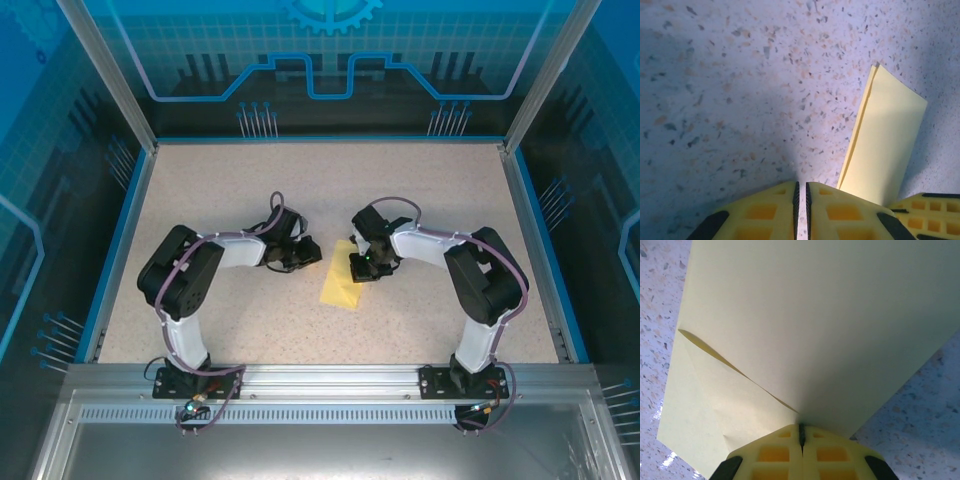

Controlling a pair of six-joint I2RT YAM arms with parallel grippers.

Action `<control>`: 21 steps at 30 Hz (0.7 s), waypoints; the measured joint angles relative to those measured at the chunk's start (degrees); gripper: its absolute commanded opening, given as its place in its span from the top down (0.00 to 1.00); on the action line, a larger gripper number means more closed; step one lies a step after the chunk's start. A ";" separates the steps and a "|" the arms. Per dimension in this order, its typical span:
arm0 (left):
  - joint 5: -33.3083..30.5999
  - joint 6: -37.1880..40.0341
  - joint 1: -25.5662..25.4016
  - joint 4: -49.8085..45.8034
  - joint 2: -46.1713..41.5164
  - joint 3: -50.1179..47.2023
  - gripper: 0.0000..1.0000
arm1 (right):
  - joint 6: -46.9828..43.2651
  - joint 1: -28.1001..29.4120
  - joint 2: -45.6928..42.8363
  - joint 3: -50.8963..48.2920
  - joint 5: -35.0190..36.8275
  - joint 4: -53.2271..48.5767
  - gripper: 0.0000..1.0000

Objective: Fold a paper plane with a square sheet of paper (pick it up from the middle)
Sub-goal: Fold the triangle a second time at the center of the table.

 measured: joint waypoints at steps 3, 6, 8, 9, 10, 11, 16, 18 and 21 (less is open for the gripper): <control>1.53 0.00 -0.42 0.55 -2.23 -0.55 0.87 | 0.00 0.00 -0.24 -0.02 0.00 0.17 0.98; 3.56 -0.07 -2.49 1.92 -3.80 -0.87 0.93 | 0.00 0.00 -0.76 -0.42 0.00 0.70 0.98; 4.52 -0.09 -4.46 2.75 -3.76 -0.87 0.95 | 0.00 0.02 -0.87 -0.46 0.00 0.90 0.98; 4.96 -0.13 -5.35 2.84 -3.65 -0.87 0.97 | 0.00 0.04 -0.96 -0.59 0.00 1.07 0.98; 5.33 -0.26 -6.12 3.08 -3.43 -0.87 0.97 | 0.00 0.04 -1.09 -0.72 0.00 1.20 0.98; 5.70 -0.33 -6.82 3.30 -3.06 -0.87 0.98 | 0.00 0.04 -1.20 -0.87 0.00 1.38 0.98; 6.45 -0.55 -7.72 2.95 0.59 -0.02 1.00 | -0.02 0.04 -1.77 -1.57 -0.09 2.25 0.98; 6.43 -0.50 -7.76 2.14 1.86 0.59 1.00 | -0.02 0.04 -2.10 -1.95 -0.17 2.71 0.98; 6.32 -0.48 -7.80 1.14 3.32 1.46 1.00 | -0.04 0.04 -2.73 -2.56 -0.24 3.45 0.98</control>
